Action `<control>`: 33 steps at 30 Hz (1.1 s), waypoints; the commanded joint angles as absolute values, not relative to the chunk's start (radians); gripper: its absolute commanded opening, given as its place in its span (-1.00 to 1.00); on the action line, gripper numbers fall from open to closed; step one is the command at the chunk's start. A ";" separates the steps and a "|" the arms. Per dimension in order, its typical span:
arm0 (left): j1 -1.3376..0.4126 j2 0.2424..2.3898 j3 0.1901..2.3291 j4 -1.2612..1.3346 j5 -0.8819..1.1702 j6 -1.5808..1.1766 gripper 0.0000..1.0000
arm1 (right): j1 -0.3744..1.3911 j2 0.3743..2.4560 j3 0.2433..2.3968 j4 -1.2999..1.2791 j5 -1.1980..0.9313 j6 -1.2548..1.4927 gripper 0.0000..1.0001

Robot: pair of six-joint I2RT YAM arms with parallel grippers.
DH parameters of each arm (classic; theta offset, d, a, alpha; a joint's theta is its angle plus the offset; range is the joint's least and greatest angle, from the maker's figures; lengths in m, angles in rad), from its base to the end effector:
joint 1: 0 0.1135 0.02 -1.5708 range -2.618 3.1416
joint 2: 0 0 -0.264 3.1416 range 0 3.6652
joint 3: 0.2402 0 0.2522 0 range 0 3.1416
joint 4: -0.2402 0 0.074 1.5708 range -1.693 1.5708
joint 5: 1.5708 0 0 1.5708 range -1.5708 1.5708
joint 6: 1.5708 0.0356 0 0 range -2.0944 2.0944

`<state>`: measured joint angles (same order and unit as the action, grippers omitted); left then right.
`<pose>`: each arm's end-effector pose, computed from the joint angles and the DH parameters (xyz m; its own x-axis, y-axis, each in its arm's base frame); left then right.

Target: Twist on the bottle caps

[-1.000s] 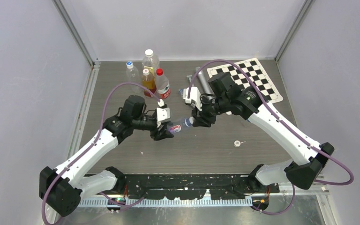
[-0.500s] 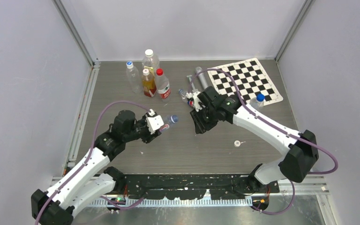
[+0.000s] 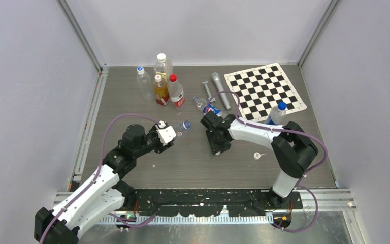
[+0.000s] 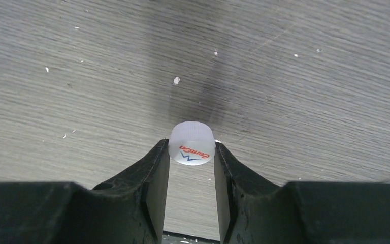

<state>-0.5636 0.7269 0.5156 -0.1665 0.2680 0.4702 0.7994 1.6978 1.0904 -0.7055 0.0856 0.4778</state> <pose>0.1433 -0.1017 0.2563 0.0497 0.4854 -0.8729 0.7860 0.5202 0.3340 0.2230 0.2250 0.1790 -0.9201 -0.2890 -0.2645 -0.3108 0.9494 0.0439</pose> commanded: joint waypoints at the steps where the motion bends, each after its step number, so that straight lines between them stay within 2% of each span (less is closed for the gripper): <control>1: -0.568 0.769 0.517 -0.050 0.262 0.467 -1.00 | 0.811 1.722 1.088 -0.654 0.135 0.553 -0.27; 4: -0.568 0.788 0.523 -0.055 0.271 0.478 -1.00 | 0.812 1.739 1.088 -0.658 0.128 0.554 -0.15; 9: -0.568 0.773 0.502 -0.038 0.265 0.490 -1.00 | 0.811 1.739 1.102 -0.665 0.095 0.513 0.25; 13: -0.568 0.766 0.496 -0.035 0.264 0.504 -1.00 | 0.811 1.710 1.110 -0.679 0.067 0.407 0.35; 17: -0.567 0.757 0.488 -0.028 0.270 0.512 -1.00 | 0.810 1.672 1.106 -0.680 0.036 0.265 0.36; 24: -0.568 0.744 0.480 -0.032 0.286 0.532 -1.00 | 0.792 1.658 1.105 -0.681 -0.039 0.043 0.20; 33: -0.568 0.737 0.474 -0.034 0.309 0.544 -1.00 | 0.784 1.673 1.107 -0.682 -0.094 -0.160 0.17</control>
<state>-0.5636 0.7536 0.4774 -0.0933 0.2829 0.5289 0.7879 1.6970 1.0843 -0.6819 -0.0513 -0.0330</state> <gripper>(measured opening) 0.519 0.589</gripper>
